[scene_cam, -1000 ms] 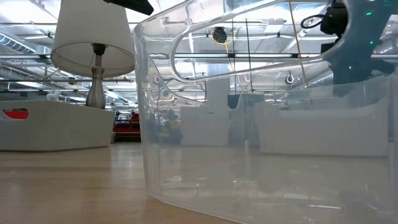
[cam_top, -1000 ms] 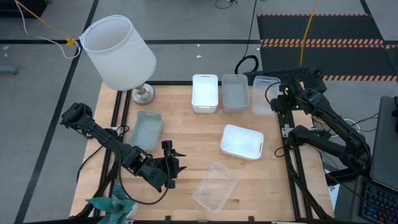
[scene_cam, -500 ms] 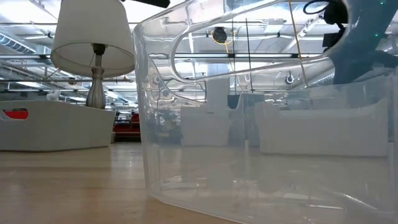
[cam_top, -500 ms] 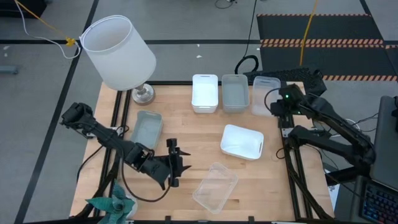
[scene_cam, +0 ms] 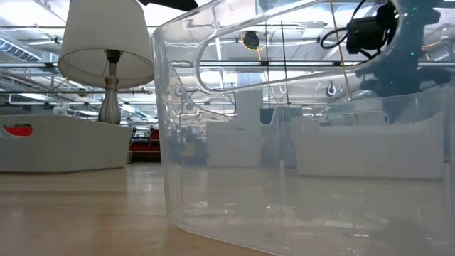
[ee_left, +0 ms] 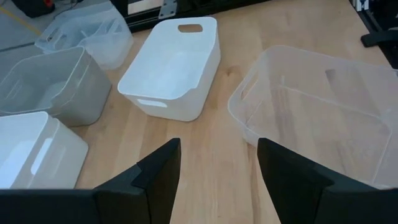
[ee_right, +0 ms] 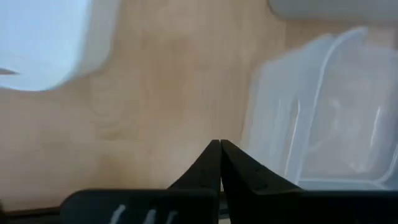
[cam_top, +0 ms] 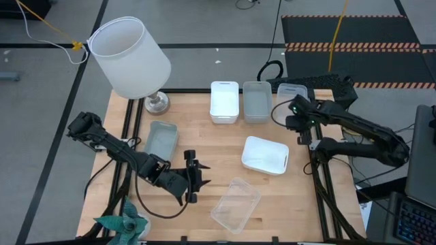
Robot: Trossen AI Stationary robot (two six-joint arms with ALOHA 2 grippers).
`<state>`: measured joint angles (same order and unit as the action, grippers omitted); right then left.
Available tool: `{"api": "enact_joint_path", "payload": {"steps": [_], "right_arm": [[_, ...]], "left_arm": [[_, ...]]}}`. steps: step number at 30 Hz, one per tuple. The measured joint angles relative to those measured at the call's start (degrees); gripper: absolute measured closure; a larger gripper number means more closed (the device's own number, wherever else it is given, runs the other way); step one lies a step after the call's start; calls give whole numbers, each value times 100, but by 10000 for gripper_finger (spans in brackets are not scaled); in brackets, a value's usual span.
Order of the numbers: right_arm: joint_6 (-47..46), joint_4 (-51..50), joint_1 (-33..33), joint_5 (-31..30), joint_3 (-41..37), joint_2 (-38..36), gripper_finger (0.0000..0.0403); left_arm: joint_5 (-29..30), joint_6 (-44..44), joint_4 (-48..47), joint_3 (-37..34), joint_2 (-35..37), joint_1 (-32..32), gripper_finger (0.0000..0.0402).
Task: Stack baskets by color
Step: Stack the middle transparent bin on top of the top transparent bin
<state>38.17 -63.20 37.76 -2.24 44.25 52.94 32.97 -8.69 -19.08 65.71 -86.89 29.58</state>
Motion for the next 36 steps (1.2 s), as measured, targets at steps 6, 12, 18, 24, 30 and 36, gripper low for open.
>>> {"api": "enact_joint_path", "payload": {"steps": [6,12,18,24,30,36], "right_arm": [[-4,24,1,-603,0,551,402],[-64,224,6,-1189,0,846,402],[-144,354,11,-1677,0,987,403],[-155,367,15,-1993,0,989,403],[-153,358,15,-2159,0,989,403],[-198,311,-145,-1743,0,843,403]], "left_arm": [[-7,-24,-36,0,0,2,188],[-13,-44,-39,0,0,11,188],[-11,-46,-38,0,0,11,188],[-11,-48,-38,0,2,11,188],[-11,-54,-36,0,1,11,188],[-11,-54,-36,0,1,7,188]]}}
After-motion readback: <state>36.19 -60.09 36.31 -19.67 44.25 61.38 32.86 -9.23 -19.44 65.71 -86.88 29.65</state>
